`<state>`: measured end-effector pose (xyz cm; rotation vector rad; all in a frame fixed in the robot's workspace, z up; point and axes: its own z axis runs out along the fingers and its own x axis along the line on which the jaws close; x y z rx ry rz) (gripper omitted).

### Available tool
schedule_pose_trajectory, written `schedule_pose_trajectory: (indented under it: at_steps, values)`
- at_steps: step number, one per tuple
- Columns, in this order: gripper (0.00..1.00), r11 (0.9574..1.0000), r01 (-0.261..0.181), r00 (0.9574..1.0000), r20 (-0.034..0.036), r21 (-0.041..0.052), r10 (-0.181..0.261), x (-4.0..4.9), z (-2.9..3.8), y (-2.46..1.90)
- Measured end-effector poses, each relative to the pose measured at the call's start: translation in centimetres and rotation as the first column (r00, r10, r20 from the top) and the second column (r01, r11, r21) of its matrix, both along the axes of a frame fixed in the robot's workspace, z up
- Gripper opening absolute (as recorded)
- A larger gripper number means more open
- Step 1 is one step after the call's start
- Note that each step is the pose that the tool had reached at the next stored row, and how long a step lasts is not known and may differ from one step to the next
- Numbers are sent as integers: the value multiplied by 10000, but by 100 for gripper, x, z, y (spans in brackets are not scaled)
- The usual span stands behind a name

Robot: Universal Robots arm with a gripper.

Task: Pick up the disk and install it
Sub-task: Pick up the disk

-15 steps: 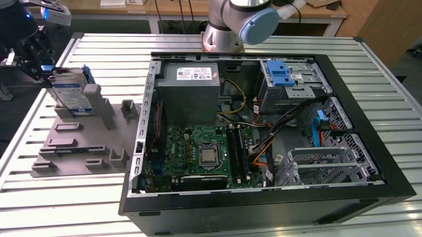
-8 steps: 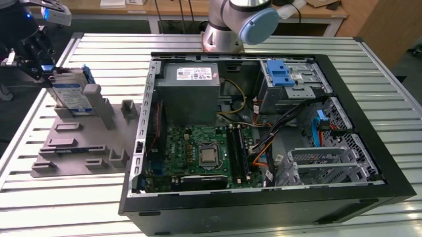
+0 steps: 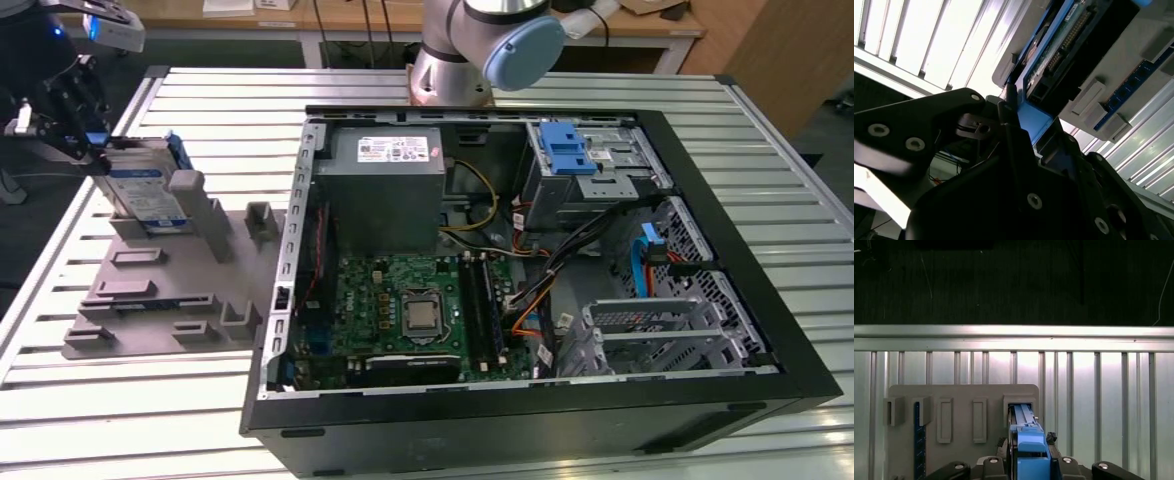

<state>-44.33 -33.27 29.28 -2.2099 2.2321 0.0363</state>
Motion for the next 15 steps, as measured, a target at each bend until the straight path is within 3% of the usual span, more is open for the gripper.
schedule_pose_trajectory:
  at_steps: [2,15]
  values:
    - [36,10000,0,10000,0,1,0,0,0,0]
    - [36,10000,2,10000,3,3,-2,0,2,0]
